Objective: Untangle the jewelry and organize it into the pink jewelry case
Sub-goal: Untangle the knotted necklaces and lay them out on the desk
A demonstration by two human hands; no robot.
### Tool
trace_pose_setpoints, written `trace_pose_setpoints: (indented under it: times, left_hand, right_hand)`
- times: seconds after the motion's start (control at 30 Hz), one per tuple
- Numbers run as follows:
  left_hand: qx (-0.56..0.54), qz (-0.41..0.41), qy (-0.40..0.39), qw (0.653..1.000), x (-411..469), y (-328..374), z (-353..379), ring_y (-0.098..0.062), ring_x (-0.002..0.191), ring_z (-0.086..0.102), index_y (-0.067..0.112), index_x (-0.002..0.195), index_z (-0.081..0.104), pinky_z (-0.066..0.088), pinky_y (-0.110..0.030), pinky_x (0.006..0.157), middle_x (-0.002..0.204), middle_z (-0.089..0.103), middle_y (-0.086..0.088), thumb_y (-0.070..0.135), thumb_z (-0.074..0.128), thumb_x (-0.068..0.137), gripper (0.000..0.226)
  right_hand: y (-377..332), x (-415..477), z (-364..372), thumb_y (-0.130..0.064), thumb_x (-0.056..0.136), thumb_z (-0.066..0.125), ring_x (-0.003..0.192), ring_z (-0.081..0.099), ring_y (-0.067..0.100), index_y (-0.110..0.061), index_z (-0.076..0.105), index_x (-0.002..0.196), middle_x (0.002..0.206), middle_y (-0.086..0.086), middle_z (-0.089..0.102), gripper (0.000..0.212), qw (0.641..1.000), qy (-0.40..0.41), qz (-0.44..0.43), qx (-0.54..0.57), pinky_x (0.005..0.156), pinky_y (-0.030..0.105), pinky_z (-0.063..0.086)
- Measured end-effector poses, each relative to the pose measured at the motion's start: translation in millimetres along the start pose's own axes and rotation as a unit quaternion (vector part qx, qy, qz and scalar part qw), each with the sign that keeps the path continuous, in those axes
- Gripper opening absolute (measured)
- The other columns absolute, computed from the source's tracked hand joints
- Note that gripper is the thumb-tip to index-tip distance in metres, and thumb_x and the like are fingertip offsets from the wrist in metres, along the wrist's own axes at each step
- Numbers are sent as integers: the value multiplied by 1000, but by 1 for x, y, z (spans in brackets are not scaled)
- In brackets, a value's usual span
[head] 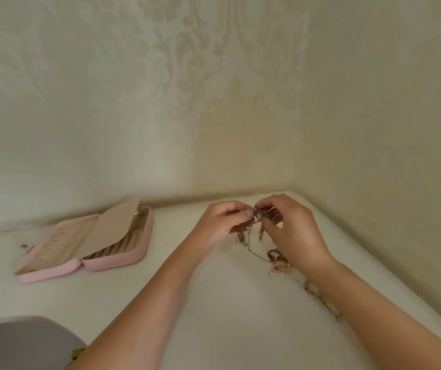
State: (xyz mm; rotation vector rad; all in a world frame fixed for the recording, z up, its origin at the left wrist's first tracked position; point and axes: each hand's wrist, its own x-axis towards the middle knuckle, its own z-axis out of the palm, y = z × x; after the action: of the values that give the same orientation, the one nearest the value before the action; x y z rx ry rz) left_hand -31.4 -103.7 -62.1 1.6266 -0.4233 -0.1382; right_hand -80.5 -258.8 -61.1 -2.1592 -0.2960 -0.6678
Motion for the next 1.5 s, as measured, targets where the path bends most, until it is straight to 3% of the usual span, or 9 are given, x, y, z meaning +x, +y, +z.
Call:
trace_pose_setpoints:
  times: [0.17,0.33,0.53,0.83,1.03,1.1,1.27,1.4,1.5]
  left_hand:
    - [-95,-37,-15,995,1,2,-4,-17,72,61,8,81,62,52,-28,71,78,64,-6,12,52,95,18]
    - [-223,-53,68,971,6,3,-19,-14,51,54,11,76,53,46,-24,50,61,50,-2,15,50,97,21]
    - [-198,-61,105,973,10,-1,-36,-12,47,42,14,73,55,33,-28,54,52,40,6,21,56,94,23]
    - [-131,-72,12,989,5,1,-32,-5,44,35,10,82,65,38,-18,47,47,35,9,21,54,96,21]
    - [-86,-68,-38,993,-1,0,-23,-6,48,36,11,83,66,40,-18,49,50,36,8,22,54,96,21]
    - [-72,-63,-59,994,-2,-1,-20,-6,49,36,10,84,67,41,-19,51,51,37,7,22,55,95,20]
    - [-50,-59,-81,994,-5,-2,-18,-6,50,37,9,81,66,42,-19,54,53,38,8,23,60,91,18]
    - [-47,-61,-86,993,-7,-1,-21,-7,52,37,22,57,58,42,-19,55,54,37,8,33,67,77,24]
    - [-50,-68,-113,990,-7,-3,-21,-7,58,43,17,66,57,42,-19,56,62,44,6,36,71,81,27]
  right_hand:
    - [0,-2,9,-3,88,61,72,57,4,-20,60,105,87,-7,62,24,998,-26,44,45,67,10,44]
    - [3,-8,28,-16,93,58,69,57,13,-15,56,96,80,-2,59,4,985,-64,142,76,55,18,41]
    - [8,-15,44,-14,95,51,63,46,6,-13,56,96,76,-3,54,6,984,-66,159,44,53,11,35]
    - [35,1,17,-11,95,48,83,52,10,-15,60,95,95,-3,59,13,977,-16,211,-34,67,22,36]
    - [10,0,19,-21,88,68,84,63,-6,-20,70,95,93,-12,70,8,969,-47,167,175,70,3,42]
    - [3,-1,22,-13,84,71,79,66,-2,-17,71,93,88,-7,73,10,947,-90,176,254,70,5,44]
    - [1,-4,25,-8,76,77,75,64,14,-12,69,79,83,11,72,9,933,-92,225,265,74,20,48]
    - [1,-3,16,-20,59,82,75,62,13,-10,70,77,75,6,69,24,908,-76,257,323,84,26,49]
    - [0,-2,12,-19,68,76,77,61,12,-10,67,77,74,1,67,17,882,-100,262,379,88,30,48]
